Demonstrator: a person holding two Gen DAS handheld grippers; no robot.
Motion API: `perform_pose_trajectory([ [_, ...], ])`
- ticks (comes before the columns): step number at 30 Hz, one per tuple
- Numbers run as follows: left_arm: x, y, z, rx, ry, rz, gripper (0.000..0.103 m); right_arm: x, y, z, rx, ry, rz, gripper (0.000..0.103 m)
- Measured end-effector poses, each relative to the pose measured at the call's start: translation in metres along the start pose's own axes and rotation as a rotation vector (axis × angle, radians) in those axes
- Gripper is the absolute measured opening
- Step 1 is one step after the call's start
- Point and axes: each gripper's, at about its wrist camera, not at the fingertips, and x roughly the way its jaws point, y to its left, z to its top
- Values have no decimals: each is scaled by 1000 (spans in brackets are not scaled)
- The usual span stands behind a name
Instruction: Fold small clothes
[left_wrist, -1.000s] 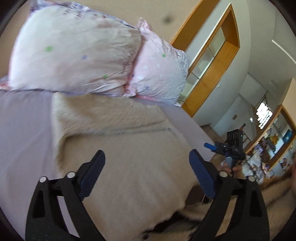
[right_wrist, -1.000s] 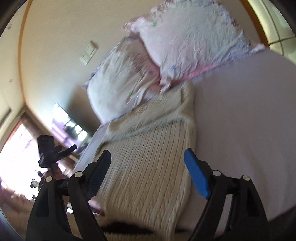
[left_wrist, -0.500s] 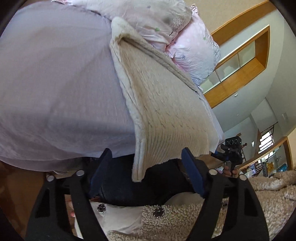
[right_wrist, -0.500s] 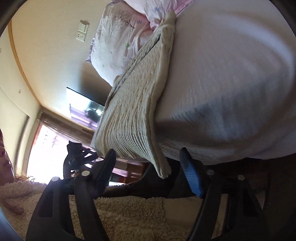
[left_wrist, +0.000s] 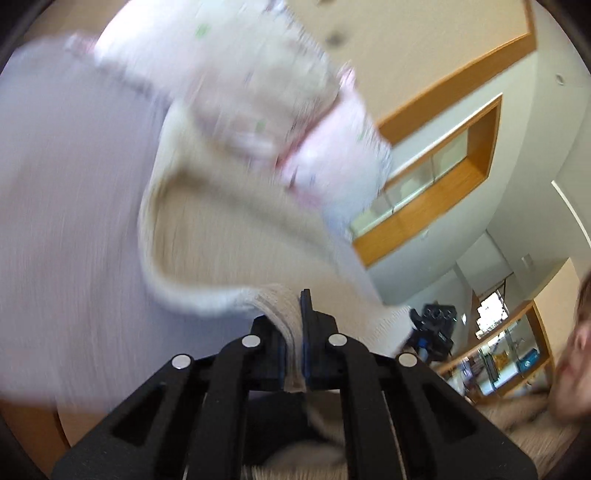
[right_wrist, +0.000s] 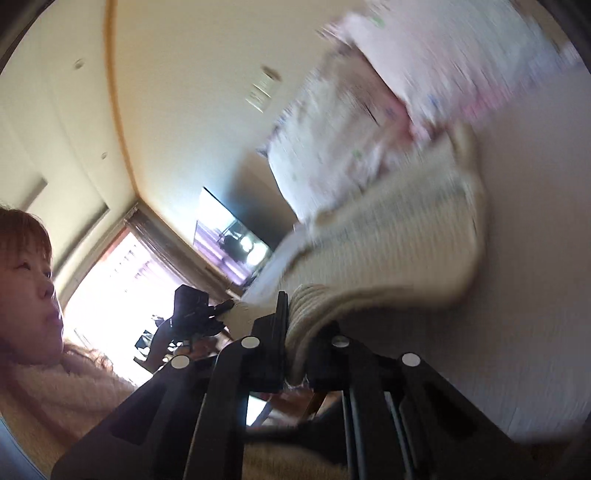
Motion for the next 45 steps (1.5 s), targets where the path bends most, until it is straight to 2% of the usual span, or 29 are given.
perform_pose_trajectory([
  [4,36,3,87,14,-105,86,6,45,-8,92,-80,-100,-99,8],
  [7,83,16,149,4,-143,194,6,82,-42,143,-27,-147,-210,8],
  [10,124,40,189,-18,-142,293,6,120,-94,161,42,-158,-350,8],
  [13,171,75,203,-112,-55,356,7,160,-155,157,211,-87,-537,9],
  [14,183,87,202,-150,-17,375,9,164,-165,151,249,-61,-573,10],
  [15,183,91,199,-169,-10,377,20,167,-174,145,291,-34,-601,18],
  [16,180,97,195,-192,-11,364,48,168,-180,141,317,-35,-621,43],
  [17,175,98,193,-207,-22,344,63,163,-180,137,316,-74,-650,63],
  [18,163,98,191,-219,-51,321,82,157,-176,135,299,-120,-652,94],
  [19,149,95,188,-224,-82,313,89,148,-170,133,277,-172,-651,102],
  [21,128,92,186,-219,-112,330,93,134,-160,133,239,-243,-647,102],
  [24,111,98,180,-227,-73,352,90,125,-156,132,217,-278,-609,102],
  [28,117,117,163,-272,25,361,69,124,-172,128,295,-243,-559,102],
  [32,135,128,146,-313,99,326,63,120,-170,131,314,-241,-532,102],
  [35,141,123,143,-290,80,328,62,114,-168,131,316,-248,-500,102],
  [36,141,126,140,-325,75,302,52,113,-168,132,321,-247,-485,102],
  [37,145,133,136,-386,82,270,25,114,-169,132,327,-245,-471,102],
  [38,147,138,132,-435,85,237,24,113,-169,133,332,-240,-453,102],
  [40,145,136,130,-486,38,189,20,112,-169,135,333,-232,-437,102],
  [42,146,116,136,-468,4,134,18,107,-167,138,320,-240,-426,102],
  [44,155,81,147,-412,-9,63,17,99,-165,141,307,-259,-424,102],
  [45,169,52,155,-370,-11,-7,16,93,-164,143,305,-273,-424,102],
])
